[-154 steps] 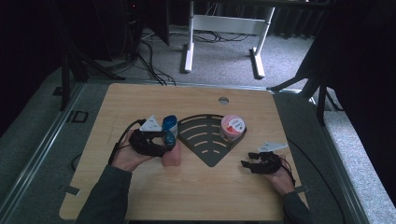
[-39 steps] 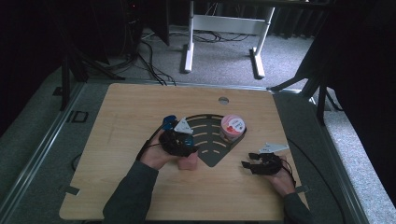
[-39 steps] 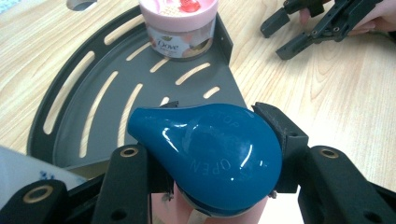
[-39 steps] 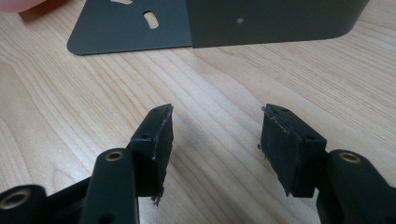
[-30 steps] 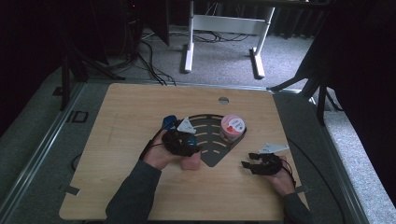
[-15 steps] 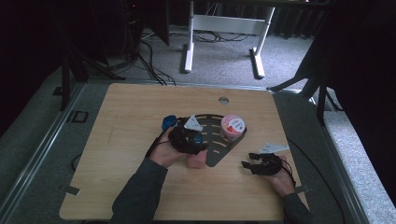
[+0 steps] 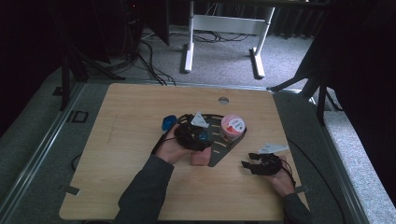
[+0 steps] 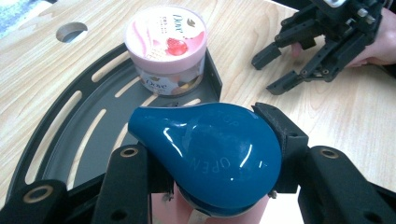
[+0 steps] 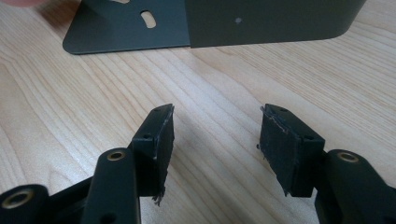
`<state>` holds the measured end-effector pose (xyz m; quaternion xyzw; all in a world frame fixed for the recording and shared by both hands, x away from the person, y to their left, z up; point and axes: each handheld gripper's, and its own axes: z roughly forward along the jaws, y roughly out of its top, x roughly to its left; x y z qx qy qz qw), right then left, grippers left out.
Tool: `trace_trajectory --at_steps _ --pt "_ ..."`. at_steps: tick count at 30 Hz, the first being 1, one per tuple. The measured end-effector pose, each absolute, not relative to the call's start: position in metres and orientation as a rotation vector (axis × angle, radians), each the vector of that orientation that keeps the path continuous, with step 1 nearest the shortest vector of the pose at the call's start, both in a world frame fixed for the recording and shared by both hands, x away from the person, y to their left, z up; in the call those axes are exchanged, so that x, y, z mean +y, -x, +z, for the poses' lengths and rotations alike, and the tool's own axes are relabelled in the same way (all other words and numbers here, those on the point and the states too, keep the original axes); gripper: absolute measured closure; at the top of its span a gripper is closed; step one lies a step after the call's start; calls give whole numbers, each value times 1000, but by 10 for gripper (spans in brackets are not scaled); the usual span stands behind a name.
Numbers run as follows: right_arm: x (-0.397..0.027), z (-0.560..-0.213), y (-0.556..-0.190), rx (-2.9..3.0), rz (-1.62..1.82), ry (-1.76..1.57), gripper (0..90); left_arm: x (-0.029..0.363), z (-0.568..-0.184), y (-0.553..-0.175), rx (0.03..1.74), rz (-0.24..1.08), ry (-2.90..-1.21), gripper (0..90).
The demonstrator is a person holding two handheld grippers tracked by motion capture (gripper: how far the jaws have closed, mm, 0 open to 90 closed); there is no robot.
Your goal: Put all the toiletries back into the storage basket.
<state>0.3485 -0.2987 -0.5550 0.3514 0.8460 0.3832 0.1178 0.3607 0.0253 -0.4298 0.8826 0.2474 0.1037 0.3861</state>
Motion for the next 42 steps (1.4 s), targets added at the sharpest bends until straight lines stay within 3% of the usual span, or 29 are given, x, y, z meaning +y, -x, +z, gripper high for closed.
trace_trajectory --at_steps 42 --pt "-299 -555 -348 2475 1118 -1029 444 3 -427 -392 754 335 -2216 532"
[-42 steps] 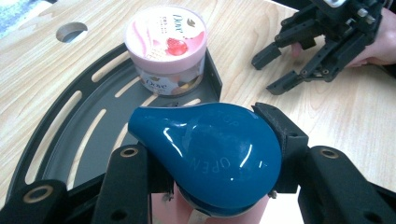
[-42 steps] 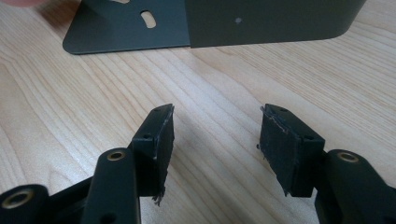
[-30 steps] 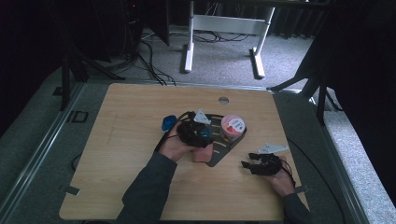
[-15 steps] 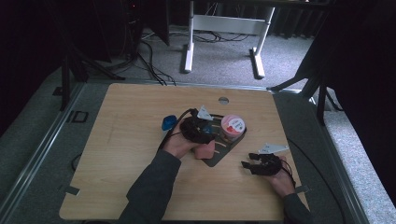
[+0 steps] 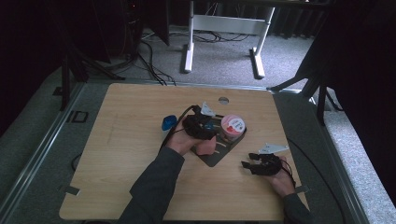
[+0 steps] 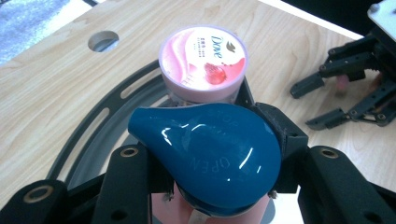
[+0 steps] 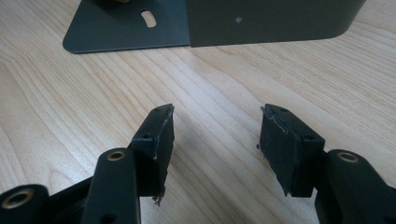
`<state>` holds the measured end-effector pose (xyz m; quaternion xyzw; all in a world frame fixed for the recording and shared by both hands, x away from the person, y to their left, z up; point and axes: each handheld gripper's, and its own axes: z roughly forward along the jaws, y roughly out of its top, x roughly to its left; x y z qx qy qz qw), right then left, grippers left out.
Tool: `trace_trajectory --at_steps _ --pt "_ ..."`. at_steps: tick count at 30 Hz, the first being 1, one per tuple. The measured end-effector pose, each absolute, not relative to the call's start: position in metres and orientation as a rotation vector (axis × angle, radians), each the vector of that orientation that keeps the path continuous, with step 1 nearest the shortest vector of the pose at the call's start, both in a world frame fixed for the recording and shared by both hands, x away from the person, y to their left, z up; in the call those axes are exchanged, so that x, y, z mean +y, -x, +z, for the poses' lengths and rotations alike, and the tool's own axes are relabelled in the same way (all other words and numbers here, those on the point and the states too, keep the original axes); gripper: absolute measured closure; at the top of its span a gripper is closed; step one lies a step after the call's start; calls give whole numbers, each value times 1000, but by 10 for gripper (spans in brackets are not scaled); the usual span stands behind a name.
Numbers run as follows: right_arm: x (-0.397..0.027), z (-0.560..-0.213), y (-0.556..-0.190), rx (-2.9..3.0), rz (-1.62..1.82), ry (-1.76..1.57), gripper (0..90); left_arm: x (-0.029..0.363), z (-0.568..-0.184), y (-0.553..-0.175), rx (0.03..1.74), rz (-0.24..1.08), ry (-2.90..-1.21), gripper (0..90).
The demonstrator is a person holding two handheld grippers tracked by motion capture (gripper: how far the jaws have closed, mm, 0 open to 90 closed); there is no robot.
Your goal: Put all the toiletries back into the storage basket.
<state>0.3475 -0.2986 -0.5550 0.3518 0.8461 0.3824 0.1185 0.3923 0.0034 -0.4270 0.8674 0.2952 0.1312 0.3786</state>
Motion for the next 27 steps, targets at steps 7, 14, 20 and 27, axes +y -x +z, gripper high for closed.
trace_trajectory --at_steps 7,14,20,27 --pt "-299 -555 -348 2476 1117 -1027 444 1 -426 -398 766 349 -2205 532" --pt "-299 -555 -347 2474 1117 -1029 445 -3 -428 -404 795 353 -2191 532" --pt "-299 -555 -347 2475 1114 -1026 445 -7 -427 -406 799 372 -2183 532" --pt "-299 -555 -347 2476 1114 -1026 444 -8 -426 -412 824 384 -2168 533"
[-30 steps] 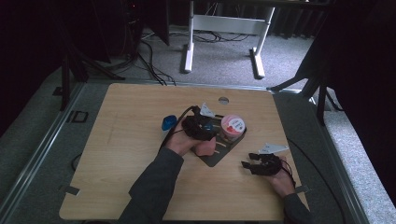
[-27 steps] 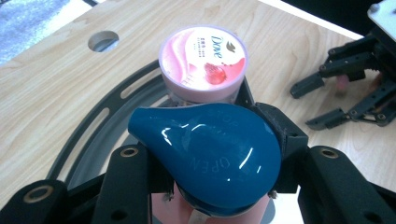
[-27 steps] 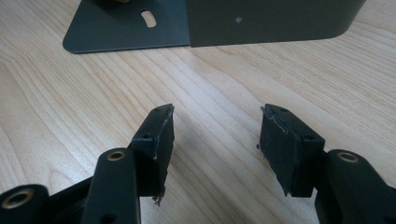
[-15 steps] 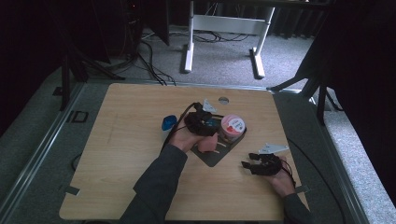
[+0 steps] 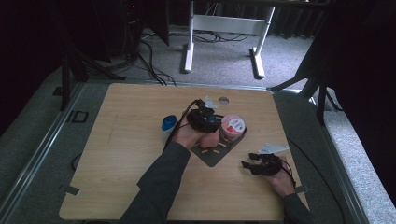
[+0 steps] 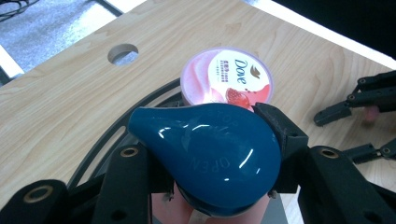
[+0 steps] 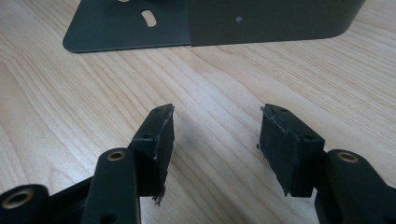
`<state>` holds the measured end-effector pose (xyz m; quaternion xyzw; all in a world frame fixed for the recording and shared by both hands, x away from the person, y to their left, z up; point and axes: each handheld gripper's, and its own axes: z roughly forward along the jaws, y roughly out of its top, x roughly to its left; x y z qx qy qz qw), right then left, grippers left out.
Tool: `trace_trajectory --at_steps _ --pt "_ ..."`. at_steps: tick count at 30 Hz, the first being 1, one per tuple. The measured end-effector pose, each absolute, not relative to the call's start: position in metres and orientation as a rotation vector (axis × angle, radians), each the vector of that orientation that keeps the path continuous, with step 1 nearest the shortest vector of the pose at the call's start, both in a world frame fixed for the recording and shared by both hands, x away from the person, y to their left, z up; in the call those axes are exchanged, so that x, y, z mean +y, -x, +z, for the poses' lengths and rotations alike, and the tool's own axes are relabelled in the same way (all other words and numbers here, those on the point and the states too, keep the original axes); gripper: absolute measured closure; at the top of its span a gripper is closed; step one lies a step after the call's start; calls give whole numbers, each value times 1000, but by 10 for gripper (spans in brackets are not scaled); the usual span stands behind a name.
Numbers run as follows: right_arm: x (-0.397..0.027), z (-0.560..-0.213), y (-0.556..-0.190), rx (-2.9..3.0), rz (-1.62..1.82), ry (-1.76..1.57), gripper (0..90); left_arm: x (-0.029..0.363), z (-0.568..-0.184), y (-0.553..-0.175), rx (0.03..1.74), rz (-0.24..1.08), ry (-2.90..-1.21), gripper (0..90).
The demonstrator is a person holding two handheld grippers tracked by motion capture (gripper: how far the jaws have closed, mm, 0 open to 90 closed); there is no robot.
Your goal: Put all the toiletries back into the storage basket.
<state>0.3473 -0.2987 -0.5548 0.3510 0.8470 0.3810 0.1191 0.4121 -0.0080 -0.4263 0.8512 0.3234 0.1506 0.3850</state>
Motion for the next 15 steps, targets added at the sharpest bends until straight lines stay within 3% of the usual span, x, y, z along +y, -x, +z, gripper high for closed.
trace_trajectory --at_steps 15 --pt "-299 -555 -347 2478 1118 -1031 446 -11 -433 -425 872 388 -2159 532"
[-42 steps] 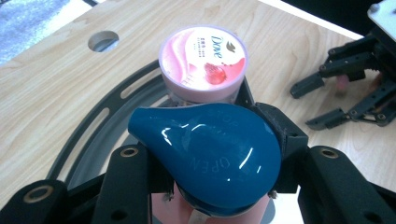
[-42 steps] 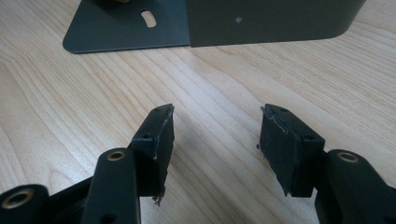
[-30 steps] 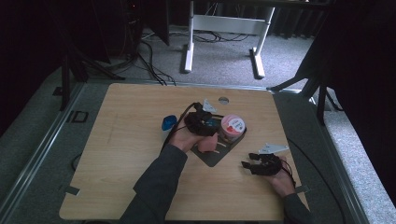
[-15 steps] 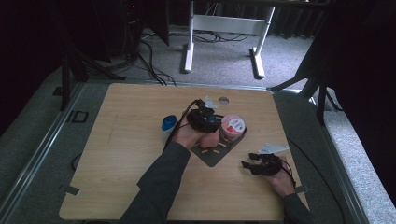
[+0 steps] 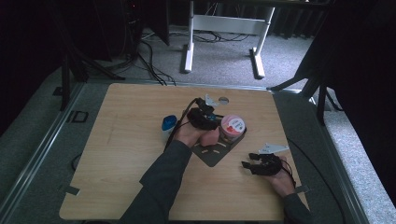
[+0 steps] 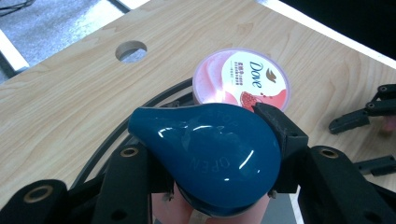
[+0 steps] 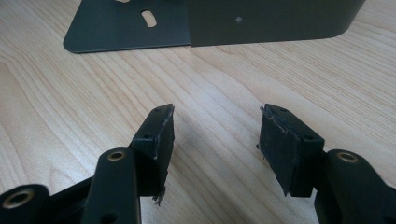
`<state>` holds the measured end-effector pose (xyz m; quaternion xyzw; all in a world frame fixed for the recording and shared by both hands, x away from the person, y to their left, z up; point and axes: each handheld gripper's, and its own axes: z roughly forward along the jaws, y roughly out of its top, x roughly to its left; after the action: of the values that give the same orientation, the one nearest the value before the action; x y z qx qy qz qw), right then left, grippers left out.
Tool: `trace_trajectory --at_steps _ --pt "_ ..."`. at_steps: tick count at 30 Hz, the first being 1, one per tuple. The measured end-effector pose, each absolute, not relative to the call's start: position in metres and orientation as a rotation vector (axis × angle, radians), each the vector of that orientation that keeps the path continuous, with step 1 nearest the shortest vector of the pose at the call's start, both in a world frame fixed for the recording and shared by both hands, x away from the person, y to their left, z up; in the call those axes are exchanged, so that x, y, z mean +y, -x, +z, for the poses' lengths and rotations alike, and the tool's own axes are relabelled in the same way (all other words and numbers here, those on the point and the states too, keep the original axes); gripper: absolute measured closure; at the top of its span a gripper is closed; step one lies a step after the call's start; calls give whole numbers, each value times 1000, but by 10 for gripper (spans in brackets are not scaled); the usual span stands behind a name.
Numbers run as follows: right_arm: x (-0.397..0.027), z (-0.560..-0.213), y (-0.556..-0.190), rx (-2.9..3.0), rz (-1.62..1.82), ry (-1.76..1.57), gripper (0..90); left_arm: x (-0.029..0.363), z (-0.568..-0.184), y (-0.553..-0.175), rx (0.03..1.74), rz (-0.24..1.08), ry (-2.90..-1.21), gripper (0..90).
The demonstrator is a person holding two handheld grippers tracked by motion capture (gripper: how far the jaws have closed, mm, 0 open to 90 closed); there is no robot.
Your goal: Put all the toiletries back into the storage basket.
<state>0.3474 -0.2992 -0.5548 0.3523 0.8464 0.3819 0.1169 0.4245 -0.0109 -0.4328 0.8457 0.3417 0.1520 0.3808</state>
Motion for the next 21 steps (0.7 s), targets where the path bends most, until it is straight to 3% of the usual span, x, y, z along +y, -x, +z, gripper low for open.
trace_trajectory --at_steps 21 --pt "-299 -555 -347 2476 1122 -1033 446 -18 -435 -441 933 426 -2124 532"
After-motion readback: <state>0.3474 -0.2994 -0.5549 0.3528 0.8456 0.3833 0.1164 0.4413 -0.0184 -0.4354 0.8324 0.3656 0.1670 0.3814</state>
